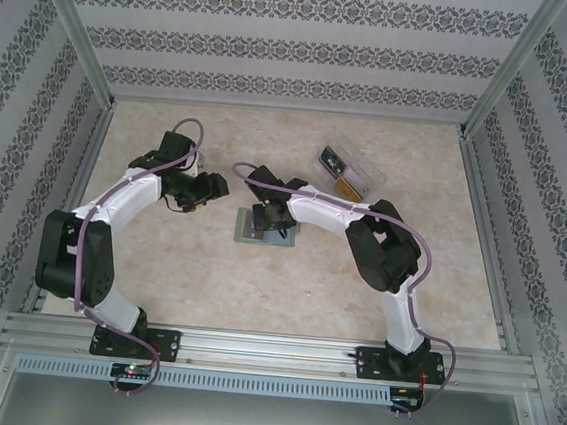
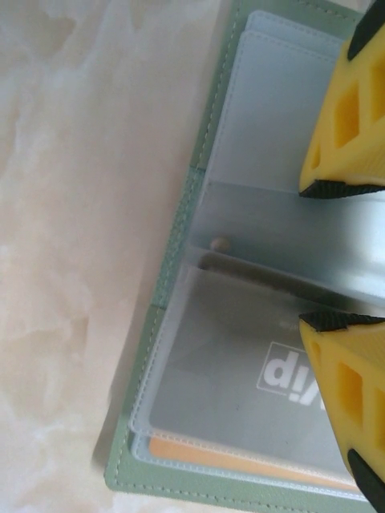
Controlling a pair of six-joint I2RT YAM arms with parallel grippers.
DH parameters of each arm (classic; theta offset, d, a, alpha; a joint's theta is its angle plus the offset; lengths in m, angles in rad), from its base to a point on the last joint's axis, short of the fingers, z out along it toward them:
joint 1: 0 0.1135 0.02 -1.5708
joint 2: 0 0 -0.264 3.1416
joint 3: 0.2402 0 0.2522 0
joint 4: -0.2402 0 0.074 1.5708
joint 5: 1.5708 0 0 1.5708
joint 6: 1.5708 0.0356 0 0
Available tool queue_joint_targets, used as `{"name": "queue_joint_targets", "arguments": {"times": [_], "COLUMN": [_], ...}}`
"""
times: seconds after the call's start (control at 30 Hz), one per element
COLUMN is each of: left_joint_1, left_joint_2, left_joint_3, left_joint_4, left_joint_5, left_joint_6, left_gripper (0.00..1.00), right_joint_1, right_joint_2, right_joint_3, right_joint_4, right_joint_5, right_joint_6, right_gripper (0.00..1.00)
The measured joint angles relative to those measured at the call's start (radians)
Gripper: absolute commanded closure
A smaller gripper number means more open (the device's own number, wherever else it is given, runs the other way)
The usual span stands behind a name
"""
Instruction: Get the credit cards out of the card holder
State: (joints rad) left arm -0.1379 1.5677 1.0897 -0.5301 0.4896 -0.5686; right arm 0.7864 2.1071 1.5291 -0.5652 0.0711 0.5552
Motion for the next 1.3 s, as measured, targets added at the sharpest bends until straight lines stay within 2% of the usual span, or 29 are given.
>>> {"name": "queue_joint_targets", "arguments": {"times": [0.23, 0.53, 0.83, 0.93, 1.3], "left_joint_1": [-0.052, -0.125, -0.147, -0.149, -0.149], "left_joint_2": [0.059, 0.153, 0.216, 0.229, 0.277], "left_joint_3": [-0.007, -0.02, -0.02, -0.02, -0.02], "left_joint_4": [0.05, 0.106, 0.135, 0.156, 0.183], "left_joint_5": [0.077, 0.143, 0.158, 0.162, 0.176], "left_joint_6": [-0.023, -0.058, -0.074, -0.084, -0.094], "left_gripper": [0.53, 0.62, 0.65, 0.7, 0.71], "right_joint_1": [-0.006, -0.006, -0.011, -0.013, -0.019], "right_joint_2": [0.0, 0.0, 0.0, 0.0, -0.002], "right_joint_3": [-0.011, -0.014, -0.02, -0.021, -0.029], "right_joint_4": [0.004, 0.005, 0.016, 0.018, 0.03], "right_joint_5": [0.001, 0.007, 0.002, -0.005, -0.017], "right_joint_6": [0.0, 0.005, 0.019, 0.019, 0.02], "right_gripper": [0.64, 0.67, 0.69, 0.69, 0.69]}}
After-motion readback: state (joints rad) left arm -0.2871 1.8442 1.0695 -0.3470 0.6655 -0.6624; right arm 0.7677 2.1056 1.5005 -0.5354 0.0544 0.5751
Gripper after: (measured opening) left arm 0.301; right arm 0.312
